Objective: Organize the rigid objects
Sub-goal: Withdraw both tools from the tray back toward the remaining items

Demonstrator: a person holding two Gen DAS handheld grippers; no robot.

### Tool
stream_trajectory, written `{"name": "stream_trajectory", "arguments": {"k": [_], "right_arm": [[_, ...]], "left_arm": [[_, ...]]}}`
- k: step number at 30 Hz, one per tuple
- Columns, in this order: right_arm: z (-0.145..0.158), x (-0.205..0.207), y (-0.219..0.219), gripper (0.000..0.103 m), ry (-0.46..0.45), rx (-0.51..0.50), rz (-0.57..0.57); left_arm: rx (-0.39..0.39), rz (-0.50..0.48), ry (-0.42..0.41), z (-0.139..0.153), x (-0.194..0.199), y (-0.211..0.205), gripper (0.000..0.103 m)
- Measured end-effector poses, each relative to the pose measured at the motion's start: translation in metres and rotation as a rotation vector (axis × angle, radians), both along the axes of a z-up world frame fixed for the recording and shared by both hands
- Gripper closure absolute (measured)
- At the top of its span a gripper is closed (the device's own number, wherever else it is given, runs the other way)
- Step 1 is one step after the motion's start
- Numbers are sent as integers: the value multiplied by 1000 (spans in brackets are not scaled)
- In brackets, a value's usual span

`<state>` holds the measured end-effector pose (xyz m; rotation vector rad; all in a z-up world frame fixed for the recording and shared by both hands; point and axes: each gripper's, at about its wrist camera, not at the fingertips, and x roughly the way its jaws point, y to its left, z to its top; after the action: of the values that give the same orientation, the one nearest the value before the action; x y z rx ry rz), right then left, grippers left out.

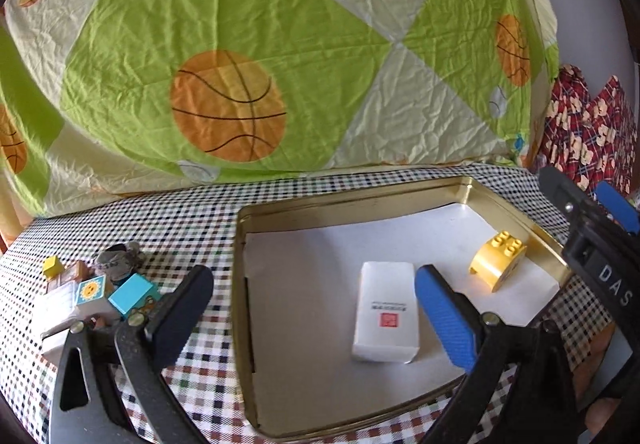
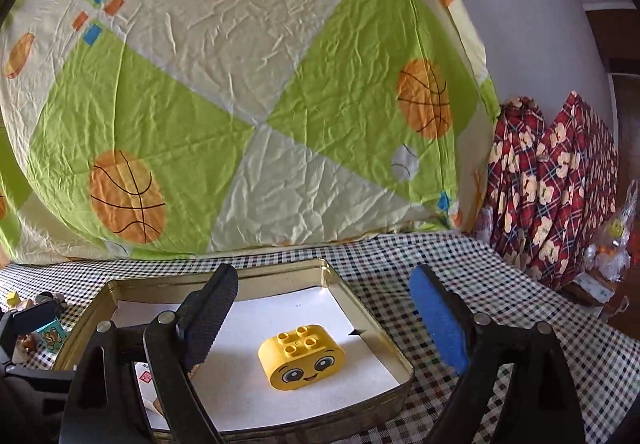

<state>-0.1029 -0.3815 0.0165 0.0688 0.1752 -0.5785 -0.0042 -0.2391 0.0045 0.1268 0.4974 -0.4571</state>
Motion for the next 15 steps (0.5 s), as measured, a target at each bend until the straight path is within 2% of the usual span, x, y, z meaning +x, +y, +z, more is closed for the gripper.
{"name": "stream_trajectory", "arguments": {"k": [5, 9, 12, 15], "right_arm": [[1, -10, -1, 13, -39, 24, -41], [3, -17, 10, 13, -69, 1, -46], [3, -15, 22, 13, -58, -25, -30], [0, -10, 30, 13, -38, 8, -11]], "left_arm": [[-20, 36, -29, 2, -4, 21, 1], [-7, 52, -58, 4, -8, 38, 1], [0, 66, -72, 4, -9, 52, 1], [-1, 76, -67, 4, -7, 68, 1]]}}
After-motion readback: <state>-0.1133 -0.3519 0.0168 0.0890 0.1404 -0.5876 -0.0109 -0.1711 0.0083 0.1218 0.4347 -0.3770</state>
